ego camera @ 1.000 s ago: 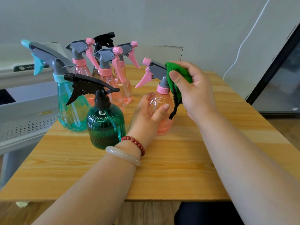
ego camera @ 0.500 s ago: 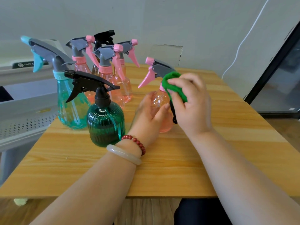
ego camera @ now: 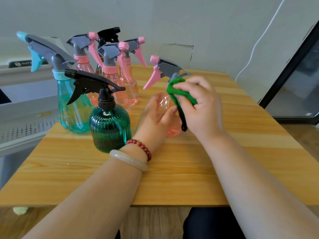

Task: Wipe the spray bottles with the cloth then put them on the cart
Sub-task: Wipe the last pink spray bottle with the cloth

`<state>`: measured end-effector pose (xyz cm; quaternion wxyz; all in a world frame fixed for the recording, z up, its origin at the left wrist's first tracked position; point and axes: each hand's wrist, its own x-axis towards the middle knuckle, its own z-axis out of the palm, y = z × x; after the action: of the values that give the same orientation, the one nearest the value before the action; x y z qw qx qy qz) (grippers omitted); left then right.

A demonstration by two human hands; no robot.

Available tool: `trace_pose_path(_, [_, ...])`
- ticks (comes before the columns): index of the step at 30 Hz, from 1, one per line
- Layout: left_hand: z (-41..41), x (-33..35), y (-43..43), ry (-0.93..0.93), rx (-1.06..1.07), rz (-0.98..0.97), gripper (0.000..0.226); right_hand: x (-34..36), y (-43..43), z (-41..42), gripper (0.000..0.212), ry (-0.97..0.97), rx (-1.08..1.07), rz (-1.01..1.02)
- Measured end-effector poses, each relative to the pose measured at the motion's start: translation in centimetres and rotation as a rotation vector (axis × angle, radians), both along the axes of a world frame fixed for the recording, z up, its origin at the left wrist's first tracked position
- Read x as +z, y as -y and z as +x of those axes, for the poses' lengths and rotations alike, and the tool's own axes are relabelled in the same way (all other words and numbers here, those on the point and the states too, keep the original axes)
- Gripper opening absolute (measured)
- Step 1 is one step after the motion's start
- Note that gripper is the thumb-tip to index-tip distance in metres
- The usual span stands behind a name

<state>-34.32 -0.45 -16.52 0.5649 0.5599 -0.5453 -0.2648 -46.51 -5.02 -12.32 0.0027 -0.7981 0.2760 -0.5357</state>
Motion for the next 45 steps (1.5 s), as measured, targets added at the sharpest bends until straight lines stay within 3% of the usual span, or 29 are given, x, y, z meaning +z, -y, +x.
trace_pose_path(5, [0.1, 0.4, -0.4, -0.044, -0.039, 0.014, 0.054, -1.0, -0.4, -1.6, 0.017, 0.002, 0.027, 0.178])
trace_pose_path(10, [-0.1, 0.6, -0.6, -0.026, -0.034, 0.037, 0.057, 0.6, -0.3, -0.7, 0.016, 0.187, -0.020, 0.096])
trace_pose_path(14, [0.2, 0.6, -0.5, -0.035, -0.043, 0.018, 0.053, -0.8, -0.3, 0.2, 0.016, 0.111, 0.014, 0.136])
trace_pose_path(18, [0.3, 0.5, -0.6, -0.054, -0.056, 0.030, 0.058, -1.1, -0.4, -1.5, 0.022, 0.124, 0.093, 0.370])
trace_pose_path(21, [0.0, 0.3, -0.6, -0.082, -0.022, 0.035, 0.054, -0.9, -0.4, -2.1, 0.030, 0.350, 0.090, 0.541])
trace_pose_path(27, [0.2, 0.4, -0.6, 0.026, 0.089, 0.020, 0.054, -1.5, -1.2, -1.1, 0.030, 0.317, 0.119, 0.592])
trace_pose_path(30, [0.1, 0.5, -0.7, -0.060, 0.064, 0.035, 0.049, -1.7, -1.3, -1.3, 0.032, 0.318, 0.135, 0.603])
trace_pose_path(34, [-0.1, 0.5, -0.7, 0.016, 0.061, 0.029, 0.063, -1.3, -1.7, -1.7, 0.031, 0.404, 0.262, 0.680])
trace_pose_path(39, [0.1, 0.6, -0.9, 0.026, 0.158, 0.002, 0.063, -0.9, -1.5, -1.5, 0.032, 0.469, 0.186, 0.609])
trace_pose_path(42, [0.0, 0.4, -0.9, -0.082, 0.098, -0.016, 0.049, 0.0, -1.4, -1.2, 0.032, 0.452, 0.147, 0.525])
trace_pose_path(45, [0.0, 0.2, -0.7, -0.070, 0.076, -0.032, 0.039, 1.7, -1.2, -0.7, 0.030, 0.460, 0.163, 0.408])
